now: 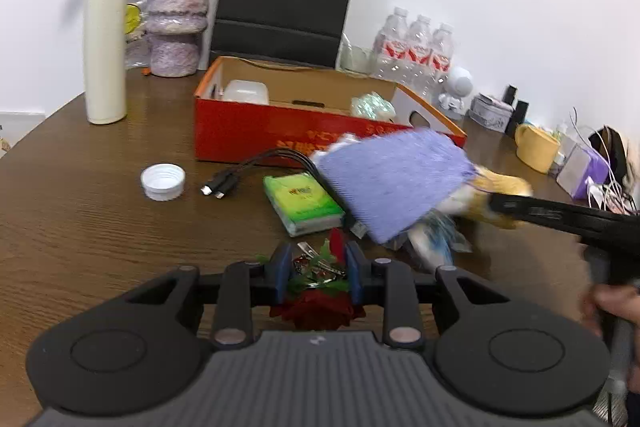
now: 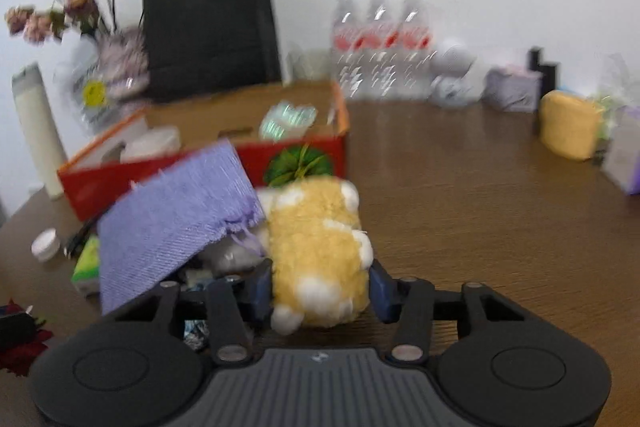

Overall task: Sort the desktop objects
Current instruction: 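Grasp the red rose with the left tool while the right tool grasps the yellow plush dog, then carry the rose and plush dog with both tools over the cardboard box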

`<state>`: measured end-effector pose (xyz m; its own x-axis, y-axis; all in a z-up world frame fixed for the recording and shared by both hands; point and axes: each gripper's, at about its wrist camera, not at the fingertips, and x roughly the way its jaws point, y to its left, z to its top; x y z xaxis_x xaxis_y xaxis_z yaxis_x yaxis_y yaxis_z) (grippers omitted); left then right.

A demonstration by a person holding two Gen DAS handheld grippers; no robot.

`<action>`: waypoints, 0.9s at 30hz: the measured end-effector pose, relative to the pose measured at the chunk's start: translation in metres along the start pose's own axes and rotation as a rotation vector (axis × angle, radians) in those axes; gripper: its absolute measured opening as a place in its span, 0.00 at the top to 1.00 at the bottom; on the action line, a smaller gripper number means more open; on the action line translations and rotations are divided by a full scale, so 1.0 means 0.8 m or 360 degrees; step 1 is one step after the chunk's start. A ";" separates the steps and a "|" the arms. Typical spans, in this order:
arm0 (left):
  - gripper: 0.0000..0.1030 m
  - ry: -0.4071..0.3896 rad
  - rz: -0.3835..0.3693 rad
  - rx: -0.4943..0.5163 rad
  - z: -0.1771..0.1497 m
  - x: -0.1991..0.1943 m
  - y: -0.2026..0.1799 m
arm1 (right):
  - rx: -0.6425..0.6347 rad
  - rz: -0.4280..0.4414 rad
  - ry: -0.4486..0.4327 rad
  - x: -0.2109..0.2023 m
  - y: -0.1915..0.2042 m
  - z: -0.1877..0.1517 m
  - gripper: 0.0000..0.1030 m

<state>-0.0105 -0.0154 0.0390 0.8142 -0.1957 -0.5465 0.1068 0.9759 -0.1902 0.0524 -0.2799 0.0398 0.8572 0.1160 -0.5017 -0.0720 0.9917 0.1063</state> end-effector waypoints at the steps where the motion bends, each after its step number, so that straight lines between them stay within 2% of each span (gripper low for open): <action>1: 0.72 -0.0009 0.0005 -0.0003 0.002 -0.003 0.001 | 0.0004 -0.0022 -0.0050 -0.017 -0.004 0.000 0.57; 5: 0.72 -0.0050 0.0001 0.0031 0.004 -0.016 -0.004 | 0.0005 -0.0084 -0.0145 -0.070 -0.020 0.002 0.59; 11: 0.72 -0.0075 -0.0062 0.0080 -0.004 -0.037 -0.020 | -0.0083 -0.0038 -0.0072 -0.124 -0.026 0.011 0.58; 15: 0.72 -0.0025 -0.0057 0.0104 -0.017 -0.035 -0.029 | -0.0085 -0.0044 0.0014 -0.093 -0.023 0.005 0.55; 16: 0.72 -0.0024 -0.0046 0.0116 -0.020 -0.036 -0.030 | -0.0053 -0.0042 0.0019 -0.083 -0.026 0.002 0.49; 19: 0.72 0.0001 -0.0025 0.0123 -0.028 -0.037 -0.027 | -0.0016 -0.0066 0.0012 -0.063 -0.025 -0.005 0.47; 21: 0.72 0.0034 -0.0016 0.0097 -0.032 -0.033 -0.022 | 0.0016 -0.0006 0.0021 -0.053 -0.027 -0.006 0.48; 23: 0.72 0.0069 -0.0006 0.0076 -0.035 -0.028 -0.019 | 0.0093 0.0076 0.0086 -0.034 -0.033 -0.007 0.48; 25: 0.72 0.0075 -0.0010 0.0084 -0.037 -0.029 -0.019 | 0.0181 0.0116 0.0158 -0.020 -0.038 -0.008 0.56; 27: 0.72 0.0052 -0.0006 0.0101 -0.036 -0.033 -0.019 | 0.0161 0.0115 0.0131 -0.025 -0.034 -0.010 0.58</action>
<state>-0.0502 -0.0277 0.0327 0.7948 -0.2015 -0.5724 0.1466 0.9791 -0.1410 0.0336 -0.3084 0.0402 0.8066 0.1951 -0.5580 -0.0765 0.9705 0.2287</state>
